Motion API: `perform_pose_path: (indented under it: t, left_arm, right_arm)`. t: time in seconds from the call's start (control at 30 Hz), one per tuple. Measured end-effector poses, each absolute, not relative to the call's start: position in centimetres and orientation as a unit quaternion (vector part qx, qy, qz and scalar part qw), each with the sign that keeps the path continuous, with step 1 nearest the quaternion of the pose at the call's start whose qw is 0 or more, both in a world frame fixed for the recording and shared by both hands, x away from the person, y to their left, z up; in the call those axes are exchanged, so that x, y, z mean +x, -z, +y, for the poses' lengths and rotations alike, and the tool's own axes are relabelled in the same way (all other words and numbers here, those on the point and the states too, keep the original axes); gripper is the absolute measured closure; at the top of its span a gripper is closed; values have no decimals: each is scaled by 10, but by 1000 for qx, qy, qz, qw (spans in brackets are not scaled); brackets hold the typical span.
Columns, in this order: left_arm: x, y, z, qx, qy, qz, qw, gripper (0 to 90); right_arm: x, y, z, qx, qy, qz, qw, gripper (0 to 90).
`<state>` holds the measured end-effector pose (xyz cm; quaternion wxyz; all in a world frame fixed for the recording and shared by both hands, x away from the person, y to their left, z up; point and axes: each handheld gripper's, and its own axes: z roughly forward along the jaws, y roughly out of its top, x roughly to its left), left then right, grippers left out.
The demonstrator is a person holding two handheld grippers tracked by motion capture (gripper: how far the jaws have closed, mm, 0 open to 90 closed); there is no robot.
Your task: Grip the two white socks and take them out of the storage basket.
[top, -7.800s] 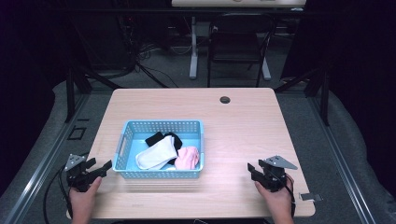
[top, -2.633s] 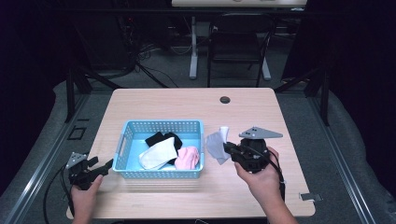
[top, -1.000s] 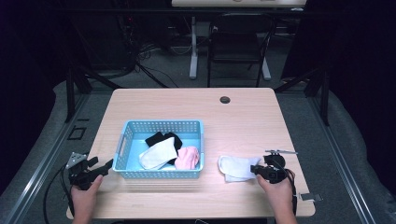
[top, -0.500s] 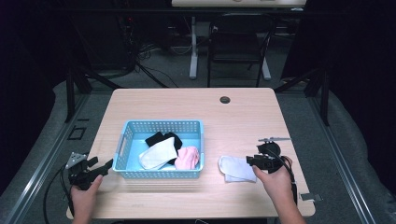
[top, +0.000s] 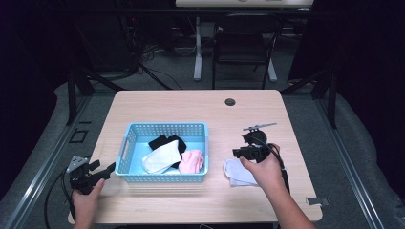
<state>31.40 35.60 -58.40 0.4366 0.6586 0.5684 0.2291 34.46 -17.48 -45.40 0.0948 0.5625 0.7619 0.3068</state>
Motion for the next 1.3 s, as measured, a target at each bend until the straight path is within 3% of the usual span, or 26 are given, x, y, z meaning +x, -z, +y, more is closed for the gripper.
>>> perform_pose_path:
  t: [0.53,0.97,1.3]
  left_arm:
    - [314,584,357,656,-229,569,440,238]
    - [314,584,356,657,-227,569,439,238]
    - [315,584,357,657,-228,569,440,238]
  right_arm:
    - [369,439,-91,502,-304,809,45,659]
    - [386,451,-48,493,-291,820,21,659]
    - [410,479,-19,512,-262,817,-25,657]
